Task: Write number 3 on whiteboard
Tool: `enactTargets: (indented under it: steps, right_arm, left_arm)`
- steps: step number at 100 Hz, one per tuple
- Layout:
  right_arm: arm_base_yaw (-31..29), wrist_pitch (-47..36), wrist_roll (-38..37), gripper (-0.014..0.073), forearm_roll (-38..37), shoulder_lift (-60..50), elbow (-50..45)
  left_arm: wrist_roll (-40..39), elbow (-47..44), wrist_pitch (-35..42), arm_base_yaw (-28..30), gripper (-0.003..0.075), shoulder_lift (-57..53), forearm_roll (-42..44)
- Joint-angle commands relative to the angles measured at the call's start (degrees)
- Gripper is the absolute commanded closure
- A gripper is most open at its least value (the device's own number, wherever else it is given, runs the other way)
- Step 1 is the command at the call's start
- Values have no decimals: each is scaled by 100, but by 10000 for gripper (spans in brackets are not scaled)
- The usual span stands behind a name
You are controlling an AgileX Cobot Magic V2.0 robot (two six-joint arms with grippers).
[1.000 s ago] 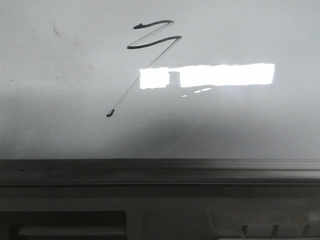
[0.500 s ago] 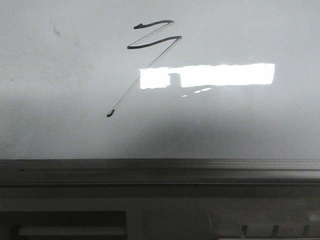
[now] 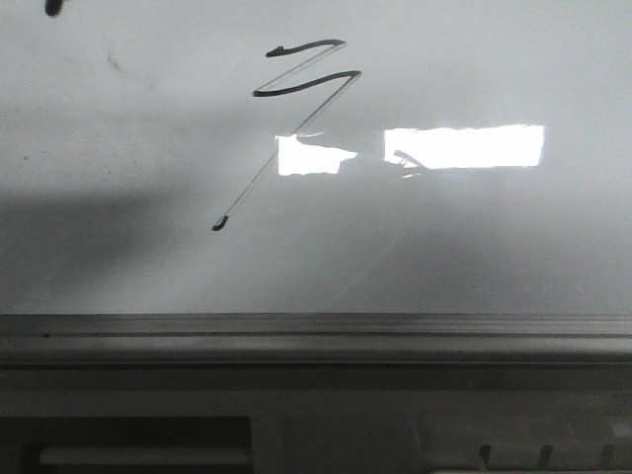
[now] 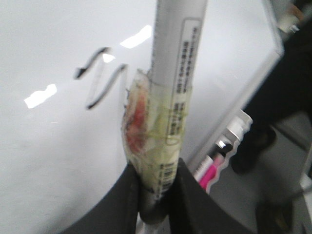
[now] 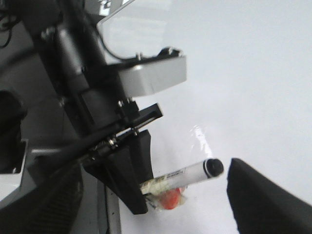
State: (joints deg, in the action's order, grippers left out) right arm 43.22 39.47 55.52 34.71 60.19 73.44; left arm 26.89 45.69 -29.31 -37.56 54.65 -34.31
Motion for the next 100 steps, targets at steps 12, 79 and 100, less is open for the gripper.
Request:
enactTargets:
  steps: [12, 79, 100]
  right_arm:
    - [-739, -422, -537, 398, 176, -532, 170]
    - [-1246, 659, -776, 652, 176, -586, 170]
    - [-1246, 659, -776, 652, 176, -586, 170]
  left_arm:
    - [-496, -424, 1973, 161, 741, 174, -163]
    - [-496, -413, 2983, 161, 718, 1605, -163]
    - [-496, -413, 3116, 161, 408, 1605, -163]
